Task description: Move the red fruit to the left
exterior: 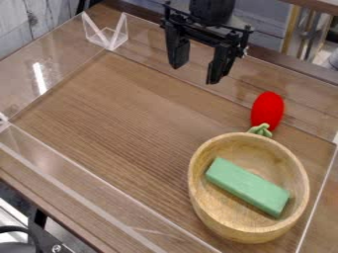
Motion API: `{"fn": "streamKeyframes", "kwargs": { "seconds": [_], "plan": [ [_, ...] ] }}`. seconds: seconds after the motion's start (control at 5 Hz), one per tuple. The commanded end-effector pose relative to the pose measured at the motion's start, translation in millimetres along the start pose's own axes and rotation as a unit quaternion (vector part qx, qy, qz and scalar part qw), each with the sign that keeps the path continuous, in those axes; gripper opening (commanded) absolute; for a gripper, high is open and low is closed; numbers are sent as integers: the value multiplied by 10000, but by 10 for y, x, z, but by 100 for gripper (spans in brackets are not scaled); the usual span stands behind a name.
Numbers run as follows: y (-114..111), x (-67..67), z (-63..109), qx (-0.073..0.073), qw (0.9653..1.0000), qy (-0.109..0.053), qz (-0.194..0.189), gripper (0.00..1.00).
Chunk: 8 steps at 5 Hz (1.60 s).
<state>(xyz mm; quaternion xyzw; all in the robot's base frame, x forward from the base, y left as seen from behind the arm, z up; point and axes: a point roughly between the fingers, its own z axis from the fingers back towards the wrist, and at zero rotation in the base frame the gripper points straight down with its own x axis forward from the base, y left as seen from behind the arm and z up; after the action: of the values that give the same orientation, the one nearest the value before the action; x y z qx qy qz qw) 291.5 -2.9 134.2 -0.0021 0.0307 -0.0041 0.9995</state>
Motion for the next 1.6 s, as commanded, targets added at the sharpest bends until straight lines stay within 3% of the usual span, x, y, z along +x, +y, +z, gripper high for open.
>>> {"fn": "streamKeyframes", "kwargs": {
  "seconds": [0.0, 0.2, 0.4, 0.6, 0.8, 1.0, 1.2, 1.4],
  "plan": [
    [-124, 47, -70, -34, 9990, -26, 437, 100],
    [-331, 151, -148, -76, 9964, -157, 831, 100],
    [-605, 291, -235, -83, 9964, -356, 766, 100],
    [-840, 428, -303, -86, 9967, -549, 592, 0],
    [-1033, 461, -312, -140, 9973, -676, 267, 100],
    [-1121, 479, -293, -192, 9964, -828, 41, 100],
    [-938, 566, -221, -99, 9942, -1011, 356, 100],
    [-747, 635, -144, -30, 9906, -1190, 674, 0]
  ]
}}
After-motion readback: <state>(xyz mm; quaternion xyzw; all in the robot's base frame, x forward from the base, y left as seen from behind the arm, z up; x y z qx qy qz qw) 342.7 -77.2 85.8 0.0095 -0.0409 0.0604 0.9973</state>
